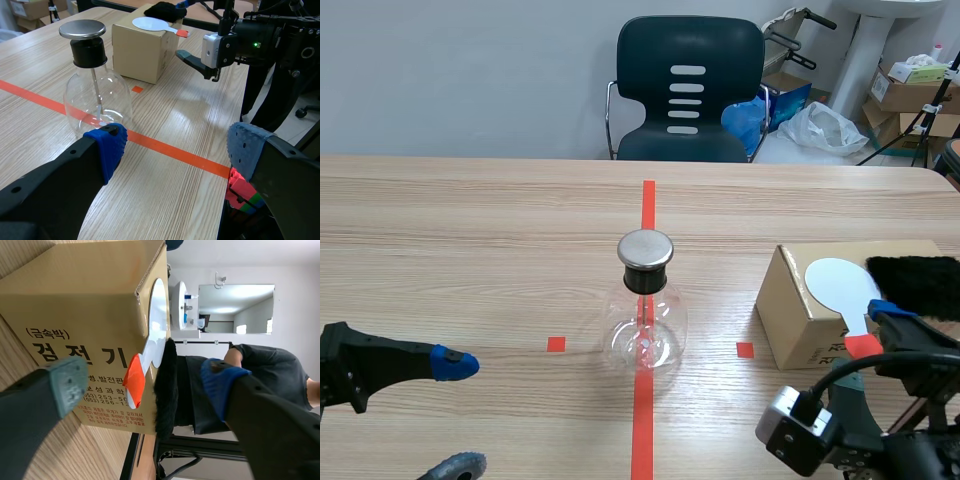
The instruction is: Do the electroscope experiment
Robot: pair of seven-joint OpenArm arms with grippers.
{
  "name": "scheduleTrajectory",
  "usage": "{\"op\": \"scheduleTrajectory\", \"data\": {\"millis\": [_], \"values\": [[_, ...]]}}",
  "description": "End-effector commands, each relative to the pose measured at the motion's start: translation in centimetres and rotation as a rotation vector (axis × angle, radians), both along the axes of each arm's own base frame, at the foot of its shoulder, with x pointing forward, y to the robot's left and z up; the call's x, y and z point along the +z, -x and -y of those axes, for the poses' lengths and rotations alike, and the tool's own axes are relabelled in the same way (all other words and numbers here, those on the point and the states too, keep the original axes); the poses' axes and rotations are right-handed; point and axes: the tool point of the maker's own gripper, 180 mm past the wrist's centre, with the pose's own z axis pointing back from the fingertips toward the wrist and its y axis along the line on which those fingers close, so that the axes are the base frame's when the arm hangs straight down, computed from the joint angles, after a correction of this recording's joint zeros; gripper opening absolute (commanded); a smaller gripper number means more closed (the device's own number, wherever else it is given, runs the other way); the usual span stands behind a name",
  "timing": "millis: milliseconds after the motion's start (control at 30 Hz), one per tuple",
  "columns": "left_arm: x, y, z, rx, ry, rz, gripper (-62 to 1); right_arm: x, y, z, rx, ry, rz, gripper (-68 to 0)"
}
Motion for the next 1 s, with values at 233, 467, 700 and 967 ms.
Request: {"op": "scheduleTrajectory", "data": {"millis": [233, 467, 700, 967], "values": [[0.59, -0.16, 0.33, 0.002, 0.026, 0.008, -16.5, 2.04, -0.78, 0.22, -0.005, -0.005, 0.092, -43.2], [0.59, -0.16, 0.33, 0.002, 0.026, 0.008, -16.5, 2.04, -0.78, 0.24, -0.006, -0.005, 0.092, -57.1], [0.59, -0.16, 0.33, 0.002, 0.026, 0.008, -16.5, 2.03, -0.78, 0.37, -0.013, -0.005, 0.091, -66.6], [0.59, -0.16, 0.33, 0.002, 0.027, 0.008, -16.5, 2.03, -0.78, 0.41, -0.015, -0.004, 0.091, -66.6]]}}
